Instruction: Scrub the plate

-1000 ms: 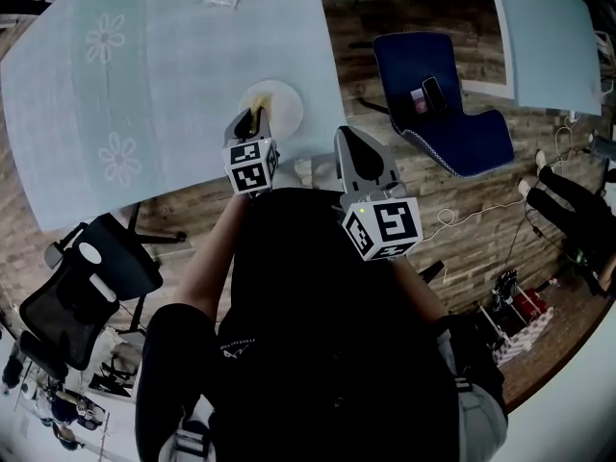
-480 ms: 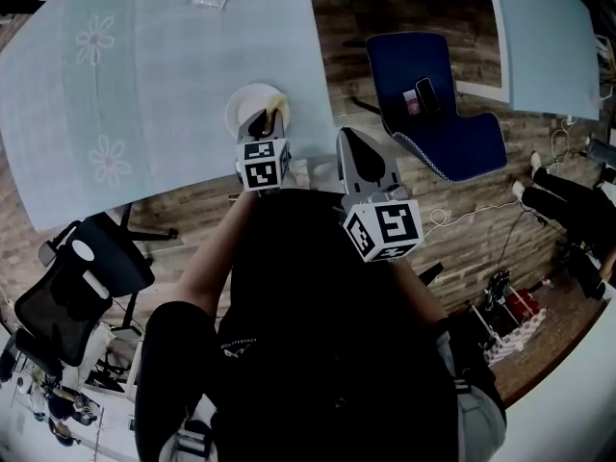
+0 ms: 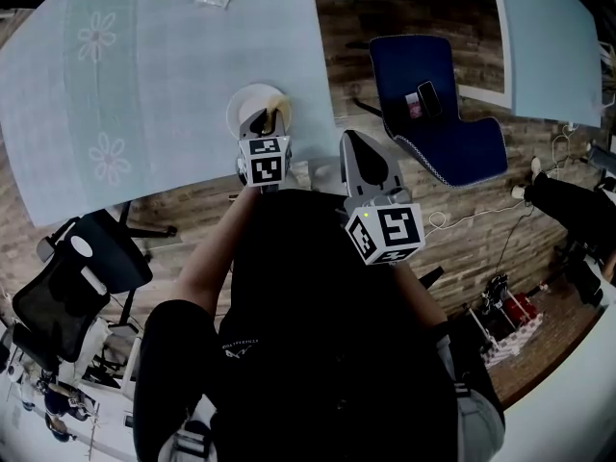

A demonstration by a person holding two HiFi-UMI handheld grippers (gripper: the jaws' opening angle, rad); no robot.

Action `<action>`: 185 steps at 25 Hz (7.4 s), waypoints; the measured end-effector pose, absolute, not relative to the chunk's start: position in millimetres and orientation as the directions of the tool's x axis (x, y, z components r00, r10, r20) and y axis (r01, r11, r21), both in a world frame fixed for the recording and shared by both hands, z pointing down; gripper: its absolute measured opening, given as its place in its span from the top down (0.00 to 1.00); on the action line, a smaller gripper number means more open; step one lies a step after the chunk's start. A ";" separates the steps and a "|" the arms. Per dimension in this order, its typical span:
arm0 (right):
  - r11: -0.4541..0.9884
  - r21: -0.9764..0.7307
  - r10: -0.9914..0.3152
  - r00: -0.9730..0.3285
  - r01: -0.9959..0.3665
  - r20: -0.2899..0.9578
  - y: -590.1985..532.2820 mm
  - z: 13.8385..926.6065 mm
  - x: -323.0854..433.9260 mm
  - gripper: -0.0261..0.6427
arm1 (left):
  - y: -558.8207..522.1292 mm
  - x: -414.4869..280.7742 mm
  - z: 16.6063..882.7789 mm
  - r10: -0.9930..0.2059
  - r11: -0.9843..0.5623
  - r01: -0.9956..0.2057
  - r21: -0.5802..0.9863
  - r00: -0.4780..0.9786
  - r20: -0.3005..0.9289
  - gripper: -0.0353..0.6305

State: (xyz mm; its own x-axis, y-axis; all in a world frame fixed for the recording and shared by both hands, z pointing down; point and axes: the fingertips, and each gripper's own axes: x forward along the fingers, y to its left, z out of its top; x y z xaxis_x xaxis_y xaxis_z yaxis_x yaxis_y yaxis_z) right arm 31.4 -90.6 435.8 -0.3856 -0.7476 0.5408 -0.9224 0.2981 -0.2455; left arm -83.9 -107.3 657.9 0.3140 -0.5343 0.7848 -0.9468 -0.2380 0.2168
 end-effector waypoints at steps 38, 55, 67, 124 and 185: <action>0.309 -0.244 -0.765 -0.393 -0.919 0.510 -76.7 431.2 0.9 0.95 | -108.1 -161.8 666.0 -0.540 -0.128 -0.987 0.100 0.154 0.827 0.84; 0.321 -0.234 -0.773 -0.397 -0.918 0.495 -73.1 427.3 -16.6 0.95 | -104.3 -187.0 660.9 -0.566 -0.116 -0.991 0.064 0.119 0.816 0.84; 0.336 -0.236 -0.769 -0.411 -0.912 0.489 -68.3 425.9 -28.3 0.95 | -98.5 -209.5 651.2 -0.598 -0.074 -0.997 0.038 0.075 0.798 0.84; 0.407 -0.251 -0.701 -0.476 -0.878 0.531 -55.7 432.3 28.9 0.95 | -74.3 -120.5 661.9 -0.551 -0.062 -0.987 0.147 0.157 0.820 0.84; 0.551 -0.271 -0.625 -0.606 -0.789 0.492 -77.4 427.9 38.2 0.95 | -45.9 -98.1 641.8 -0.581 0.051 -0.991 0.127 0.074 0.811 0.84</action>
State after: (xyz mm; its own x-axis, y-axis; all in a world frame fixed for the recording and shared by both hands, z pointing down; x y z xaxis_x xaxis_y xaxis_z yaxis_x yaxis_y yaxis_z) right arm 38.2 -77.4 427.9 -0.6059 -0.6253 0.4919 -0.7890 0.5513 -0.2711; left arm -98.1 -45.9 641.8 0.0738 -0.5806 0.8108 -0.9907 0.0509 0.1266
